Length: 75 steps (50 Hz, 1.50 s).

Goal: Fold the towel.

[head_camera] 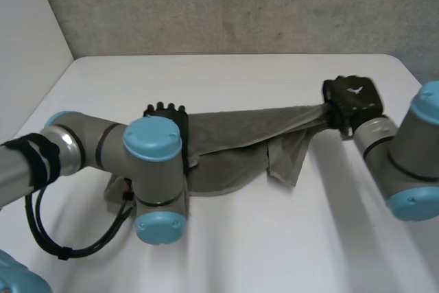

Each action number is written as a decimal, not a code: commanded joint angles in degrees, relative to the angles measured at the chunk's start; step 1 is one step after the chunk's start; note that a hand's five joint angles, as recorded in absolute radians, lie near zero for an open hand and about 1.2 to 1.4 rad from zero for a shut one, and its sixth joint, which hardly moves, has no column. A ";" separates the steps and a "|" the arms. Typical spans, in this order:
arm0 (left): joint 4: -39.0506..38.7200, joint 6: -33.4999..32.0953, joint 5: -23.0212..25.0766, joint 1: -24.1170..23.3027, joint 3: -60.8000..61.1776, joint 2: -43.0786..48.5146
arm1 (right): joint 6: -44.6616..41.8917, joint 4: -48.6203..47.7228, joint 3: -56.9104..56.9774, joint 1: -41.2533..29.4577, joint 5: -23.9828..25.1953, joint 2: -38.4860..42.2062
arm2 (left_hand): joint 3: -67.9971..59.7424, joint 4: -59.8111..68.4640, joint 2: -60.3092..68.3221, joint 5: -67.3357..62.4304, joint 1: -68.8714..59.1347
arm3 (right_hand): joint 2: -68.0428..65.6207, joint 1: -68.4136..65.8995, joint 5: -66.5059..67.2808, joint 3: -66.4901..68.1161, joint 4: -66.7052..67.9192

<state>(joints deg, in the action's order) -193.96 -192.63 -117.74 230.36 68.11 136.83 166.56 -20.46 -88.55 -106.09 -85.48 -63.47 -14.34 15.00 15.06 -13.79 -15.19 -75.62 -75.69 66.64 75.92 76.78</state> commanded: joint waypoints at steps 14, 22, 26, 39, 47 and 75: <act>-2.39 -0.64 0.32 2.81 8.89 -11.67 | 7.55 7.88 1.54 6.60 6.18 -12.82 | -15.55 14.89 14.83 -6.10 -14.70 | -4.38 -4.31 3.36 4.08 3.22; -2.57 -0.55 3.31 3.07 13.54 -18.18 | 7.46 16.49 4.96 6.43 8.75 -14.58 | -65.66 65.00 64.94 -56.21 -64.81 | -4.38 -4.31 3.36 4.08 3.22; -2.30 -0.46 6.37 3.51 17.05 -22.74 | 7.37 18.18 5.23 6.16 9.27 -15.02 | -56.69 56.03 55.97 -47.24 -55.84 | -4.38 -4.31 3.36 4.08 3.22; -1.95 -0.46 8.23 -0.17 26.45 -29.51 | 6.23 18.18 4.88 5.37 9.36 -10.46 | 2.79 -3.45 -3.51 12.24 3.65 | -4.38 -4.31 3.36 4.08 3.22; -1.95 -0.38 8.40 -3.51 30.85 -29.60 | 6.23 18.09 5.14 5.37 9.36 -8.78 | -19.71 19.05 18.99 -10.26 -18.86 | -4.38 -4.31 3.36 4.08 3.22; -2.92 -3.19 10.95 0.17 20.22 -10.62 | 5.44 17.92 5.32 5.63 9.36 -4.91 | -0.58 -0.08 -0.14 8.87 0.27 | -4.38 -4.31 3.36 4.08 3.22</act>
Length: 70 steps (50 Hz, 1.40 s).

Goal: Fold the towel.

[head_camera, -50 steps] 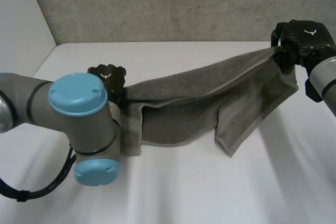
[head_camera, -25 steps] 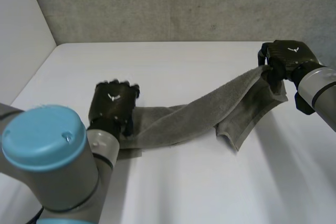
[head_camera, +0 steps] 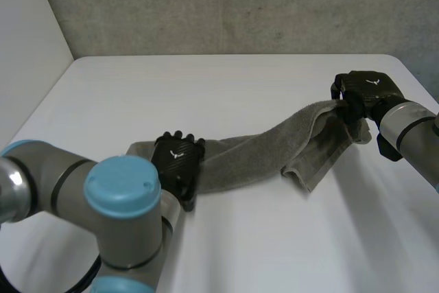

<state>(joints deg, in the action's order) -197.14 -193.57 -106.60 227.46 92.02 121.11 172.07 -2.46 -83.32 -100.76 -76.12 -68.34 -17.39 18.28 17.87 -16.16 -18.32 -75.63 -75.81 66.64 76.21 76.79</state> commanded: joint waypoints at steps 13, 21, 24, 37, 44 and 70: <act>-3.25 -5.68 0.08 9.58 -6.06 -1.58 | -0.07 0.88 2.46 0.83 -0.08 -2.49 | -62.61 61.72 62.13 -53.84 -61.68 | -4.37 -4.19 3.36 3.79 3.21; 2.00 -5.15 5.51 9.05 -6.58 -21.14 | -4.71 12.80 10.53 0.74 3.33 -15.41 | -62.61 61.72 62.13 -53.84 -61.68 | -4.37 -4.19 3.36 3.79 3.21; 7.97 -4.71 9.37 9.31 -7.20 -27.48 | -7.27 19.83 15.18 0.92 6.40 -18.05 | -62.61 61.72 62.13 -53.84 -61.68 | -4.37 -4.19 3.36 3.79 3.21; 32.43 6.72 21.79 16.52 -5.62 -34.01 | -16.24 32.00 20.49 0.22 10.20 -19.20 | -62.61 61.72 62.13 -53.84 -61.68 | -4.37 -4.19 3.36 3.79 3.21; 32.17 9.70 35.65 27.93 0.35 -29.03 | -16.51 31.64 18.37 -0.66 10.46 -15.69 | -62.61 61.72 62.13 -53.84 -61.68 | -4.37 -4.19 3.36 3.79 3.21; 28.39 7.77 23.63 30.06 -31.99 11.95 | -15.80 21.27 19.43 -9.28 0.79 9.62 | -13.01 12.12 12.53 -4.24 -12.08 | -4.37 -4.19 3.36 3.79 3.21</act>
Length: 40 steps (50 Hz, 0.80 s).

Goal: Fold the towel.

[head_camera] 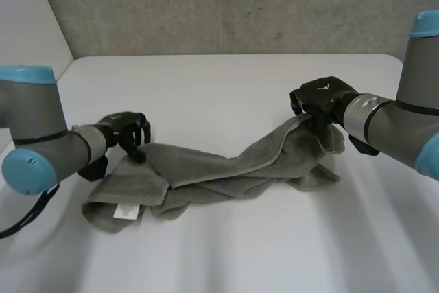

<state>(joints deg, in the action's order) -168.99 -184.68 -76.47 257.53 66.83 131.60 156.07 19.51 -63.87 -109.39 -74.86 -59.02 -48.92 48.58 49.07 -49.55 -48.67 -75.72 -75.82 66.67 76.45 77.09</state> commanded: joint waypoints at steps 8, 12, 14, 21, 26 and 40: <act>3.40 -3.06 -9.83 -3.08 -4.86 -5.91 | 1.51 -4.57 -0.38 -0.13 -4.50 0.22 | 36.18 -35.85 -36.34 46.82 35.93 | -4.28 -4.18 3.33 3.55 2.91; 5.07 -3.06 -10.01 -7.29 4.15 -14.15 | 1.60 -5.00 -1.26 -0.04 -5.29 0.31 | 35.01 -34.67 -35.16 45.64 34.76 | -4.28 -4.18 3.33 3.55 2.91; 4.98 -3.06 -10.27 -8.71 8.14 -17.25 | 1.60 -5.01 -1.70 -0.04 -5.29 0.31 | 34.00 -33.66 -34.15 44.63 33.75 | -4.28 -4.18 3.33 3.55 2.91; 0.17 -3.14 -10.71 -16.34 24.90 -27.44 | 1.78 -6.67 -4.42 -0.04 -5.29 0.31 | 34.00 -33.66 -34.15 44.63 33.75 | -4.28 -4.18 3.33 3.55 2.91; -7.38 -3.23 -14.74 -20.47 30.10 -27.62 | 1.78 -7.29 -5.65 -0.39 -5.21 0.31 | 34.17 -33.83 -34.32 44.80 33.91 | -4.28 -4.18 3.33 3.55 2.91; -17.59 -15.52 -25.12 -23.03 31.08 -18.93 | 1.51 -9.14 -9.43 -0.92 -5.21 0.31 | 28.47 -28.13 -28.62 39.10 28.22 | -4.28 -4.18 3.33 3.55 2.91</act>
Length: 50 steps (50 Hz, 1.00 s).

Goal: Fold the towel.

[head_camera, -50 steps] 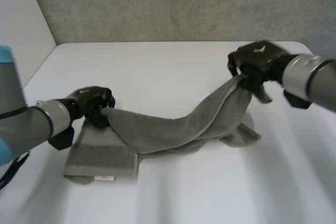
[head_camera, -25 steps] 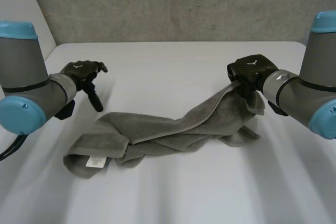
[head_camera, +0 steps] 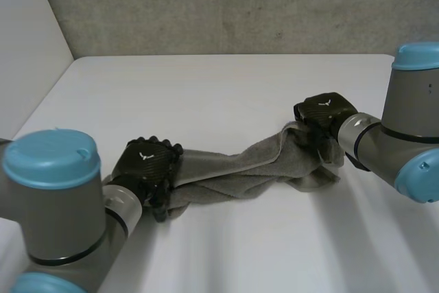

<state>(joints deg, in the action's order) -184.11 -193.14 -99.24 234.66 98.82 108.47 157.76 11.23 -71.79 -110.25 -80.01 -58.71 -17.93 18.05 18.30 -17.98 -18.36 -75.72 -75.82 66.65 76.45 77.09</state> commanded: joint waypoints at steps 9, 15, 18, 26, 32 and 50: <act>-9.16 -8.40 -5.08 -0.08 -0.74 4.03 | -0.26 -0.95 -1.69 -0.05 -0.05 0.00 | -14.32 14.20 13.94 -4.26 -13.88 | -4.28 -4.18 3.35 3.55 2.91; -9.34 -8.40 -5.00 0.01 -0.91 3.15 | -0.35 -0.95 -1.78 -0.05 -0.05 0.00 | -17.18 17.06 16.81 -7.13 -16.75 | -4.28 -4.18 3.35 3.55 2.91; -9.34 -8.40 -5.00 -0.08 -0.65 2.09 | -0.44 -0.86 -1.78 -0.14 -0.05 0.00 | -19.03 18.91 18.66 -8.98 -18.60 | -4.28 -4.18 3.35 3.55 2.91; -9.08 -8.40 -4.73 -0.43 0.05 0.69 | -0.52 -0.86 -1.78 -0.05 -0.05 0.09 | -22.40 22.28 22.03 -12.34 -21.96 | -4.28 -4.18 3.35 3.55 2.91; -8.81 -8.40 -4.56 -0.34 -0.03 0.51 | -0.61 -0.86 -1.69 -0.05 -0.05 0.79 | -21.89 21.77 21.52 -11.84 -21.46 | -4.28 -4.18 3.35 3.55 2.91; -9.07 -8.40 -4.38 0.45 -2.41 1.74 | -0.70 -0.95 -1.69 -0.14 -0.14 1.67 | -35.49 35.37 35.12 -25.44 -35.06 | -4.28 -4.18 3.35 3.55 2.91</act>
<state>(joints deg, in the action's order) -192.93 -201.53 -103.71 234.68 97.18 109.59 157.15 10.35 -73.47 -110.39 -80.12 -57.32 -53.33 53.42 53.50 -52.82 -53.52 -75.72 -75.82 66.65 76.44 77.09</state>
